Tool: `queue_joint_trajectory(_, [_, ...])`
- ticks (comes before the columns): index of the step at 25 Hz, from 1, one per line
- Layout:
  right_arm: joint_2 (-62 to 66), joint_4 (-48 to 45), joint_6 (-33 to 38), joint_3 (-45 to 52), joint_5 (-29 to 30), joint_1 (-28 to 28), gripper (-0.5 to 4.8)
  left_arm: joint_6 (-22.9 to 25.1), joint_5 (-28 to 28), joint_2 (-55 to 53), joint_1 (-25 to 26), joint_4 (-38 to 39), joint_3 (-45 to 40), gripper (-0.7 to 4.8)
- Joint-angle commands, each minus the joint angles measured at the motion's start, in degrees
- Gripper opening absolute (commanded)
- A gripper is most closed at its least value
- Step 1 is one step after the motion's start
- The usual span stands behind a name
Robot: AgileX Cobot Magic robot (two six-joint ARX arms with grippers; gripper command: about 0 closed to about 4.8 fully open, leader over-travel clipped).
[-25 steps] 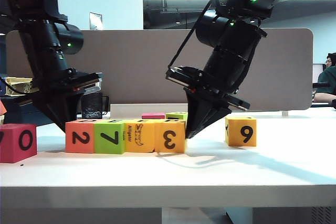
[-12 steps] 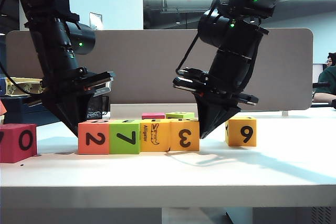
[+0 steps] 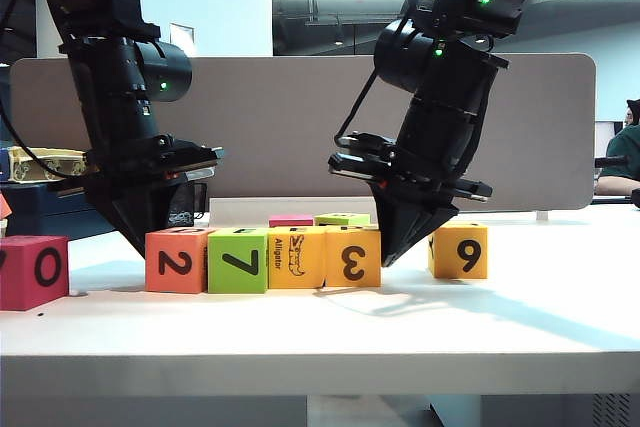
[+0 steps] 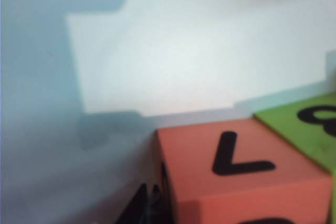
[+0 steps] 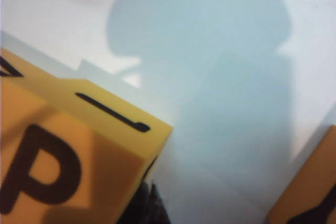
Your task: Select the appropriate blocks from the scattered letter blocks on the table and arrange them in a row to spell out "DEEP".
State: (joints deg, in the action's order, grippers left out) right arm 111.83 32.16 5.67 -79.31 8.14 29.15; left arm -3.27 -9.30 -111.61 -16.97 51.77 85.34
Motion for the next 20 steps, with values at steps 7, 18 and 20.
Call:
queue_joint_trajectory(7, [-1.2,-1.1,-0.1,-0.2,-0.2,0.2,-0.02,0.2,0.7,0.2,-0.2,0.9,0.4,-0.06])
queue_joint_trajectory(18, [-1.5,-1.0,-0.1,-0.2,-2.1,0.2,-0.02,0.2,2.1,0.2,-0.2,2.8,0.6,-0.06])
queue_joint_trajectory(20, [-1.5,-0.9,-0.1,-0.2,-2.2,0.2,-0.02,0.3,3.2,0.2,-0.2,2.7,0.6,-0.06])
